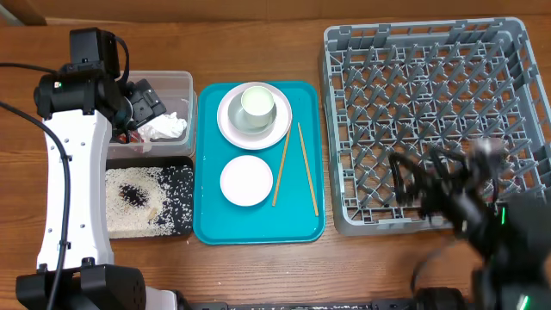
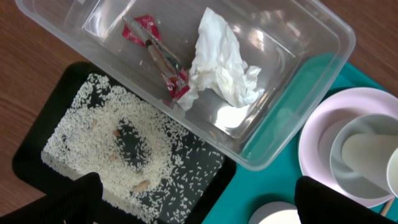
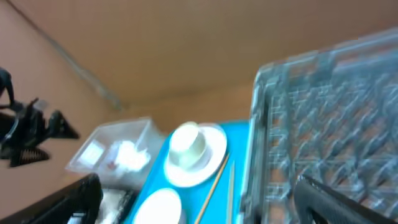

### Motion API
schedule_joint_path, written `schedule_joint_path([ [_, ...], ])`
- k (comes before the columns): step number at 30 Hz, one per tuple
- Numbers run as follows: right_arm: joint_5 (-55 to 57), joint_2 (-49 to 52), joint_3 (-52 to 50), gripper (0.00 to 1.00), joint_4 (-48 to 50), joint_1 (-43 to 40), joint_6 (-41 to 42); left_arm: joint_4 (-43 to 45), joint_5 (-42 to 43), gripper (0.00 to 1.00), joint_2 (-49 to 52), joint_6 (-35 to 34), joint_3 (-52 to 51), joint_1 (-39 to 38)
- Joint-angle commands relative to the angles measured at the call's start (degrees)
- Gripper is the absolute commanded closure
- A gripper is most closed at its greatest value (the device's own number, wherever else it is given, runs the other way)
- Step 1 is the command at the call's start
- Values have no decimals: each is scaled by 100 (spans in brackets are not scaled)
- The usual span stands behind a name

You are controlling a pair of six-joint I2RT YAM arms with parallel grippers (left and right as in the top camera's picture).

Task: Sort waste into correct bins and load items into the dishwasher
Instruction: 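Move the right gripper over the wooden chopsticks on the teal tray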

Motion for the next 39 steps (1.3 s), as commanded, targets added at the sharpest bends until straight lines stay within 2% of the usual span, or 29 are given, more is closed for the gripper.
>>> schedule_joint_path([
  [1,-802,1801,1510,0,-1185,210,-59,4,-48,0,37,46,85,22],
  [3,-890,2817,2398,0,-2133,520,-57,4,-48,0,37,46,83,22],
  [5,-1019,3576,2922,0,-2636,866,-57,4,-48,0,37,46,85,22],
  [8,-1097,4446,3239,0,-2776,1447,-59,4,-48,0,37,46,83,22],
  [11,-1095,5195,3250,0,-2402,2155,-63,4,-48,0,37,46,85,22],
  [18,-837,5593,3228,1,-1589,2653,35,4,-48,0,37,46,85,22],
  [23,-63,5595,3171,0,-1451,3136,332,4,-48,0,37,46,85,22],
  [29,-55,5598,3171,0,-1220,3427,402,4,-48,0,37,46,83,22],
  [30,-42,5598,3171,5,-1198,3442,404,4,-48,0,37,46,85,22],
  [32,-24,5598,3171,29,-1156,3440,428,7,-48,0,37,46,83,22],
  [34,417,5600,3167,69,-1187,3442,824,4,-48,0,37,46,85,22],
  [35,710,5600,3152,74,-1211,3453,1117,4,-48,0,37,46,83,22],
  [37,1397,5600,3082,76,-1226,3515,1665,4,-48,0,37,46,83,22],
  [39,2098,5615,3005,83,-1226,3626,2011,4,-48,0,37,46,85,22],
])
